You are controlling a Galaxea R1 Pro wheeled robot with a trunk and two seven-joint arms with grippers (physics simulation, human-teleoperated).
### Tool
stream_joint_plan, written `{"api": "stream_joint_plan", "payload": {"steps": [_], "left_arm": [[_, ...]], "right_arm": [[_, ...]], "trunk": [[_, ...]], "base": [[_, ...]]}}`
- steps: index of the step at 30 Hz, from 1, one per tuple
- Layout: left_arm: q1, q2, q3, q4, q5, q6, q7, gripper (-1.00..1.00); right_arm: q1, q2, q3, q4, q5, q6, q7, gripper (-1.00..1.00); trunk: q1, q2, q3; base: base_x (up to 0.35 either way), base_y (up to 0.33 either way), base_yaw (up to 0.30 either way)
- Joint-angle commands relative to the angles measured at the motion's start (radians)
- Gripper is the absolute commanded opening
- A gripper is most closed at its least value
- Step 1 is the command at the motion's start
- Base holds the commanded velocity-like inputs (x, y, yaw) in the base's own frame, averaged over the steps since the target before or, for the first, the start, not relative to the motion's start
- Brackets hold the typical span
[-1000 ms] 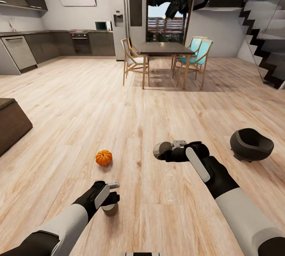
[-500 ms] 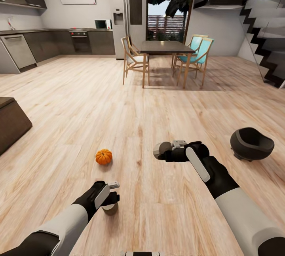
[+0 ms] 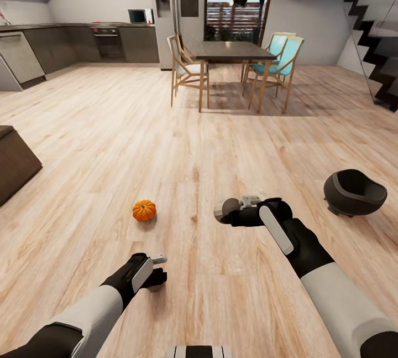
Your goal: Place each of the two pumpkins and all three candles from the living room inside a cabinet in the living room (use any cabinet), then make sure every cabinet is closed, and position the cauldron so it is next to a table in the living room.
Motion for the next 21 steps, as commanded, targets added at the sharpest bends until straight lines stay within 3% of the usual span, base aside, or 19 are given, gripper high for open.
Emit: {"api": "stream_joint_plan", "payload": {"steps": [1,10,21], "left_arm": [[0.000,0.001,-0.007,-0.002,0.011,0.003,0.008,1.00],[0.000,0.004,-0.005,0.000,0.010,0.002,-0.016,1.00],[-0.001,0.004,-0.005,0.000,0.010,0.002,-0.019,1.00]], "right_arm": [[-0.001,-0.001,0.003,-0.001,-0.010,0.002,-0.009,-1.00],[-0.001,-0.001,0.003,-0.001,-0.010,0.002,-0.009,-1.00],[-0.001,-0.001,0.003,-0.001,-0.010,0.002,-0.009,-1.00]], "trunk": [[0.000,-0.001,-0.005],[0.000,-0.001,-0.005],[0.000,-0.001,-0.005]], "base": [[0.000,0.000,0.000],[0.008,0.003,0.000],[0.228,0.100,0.000]]}}
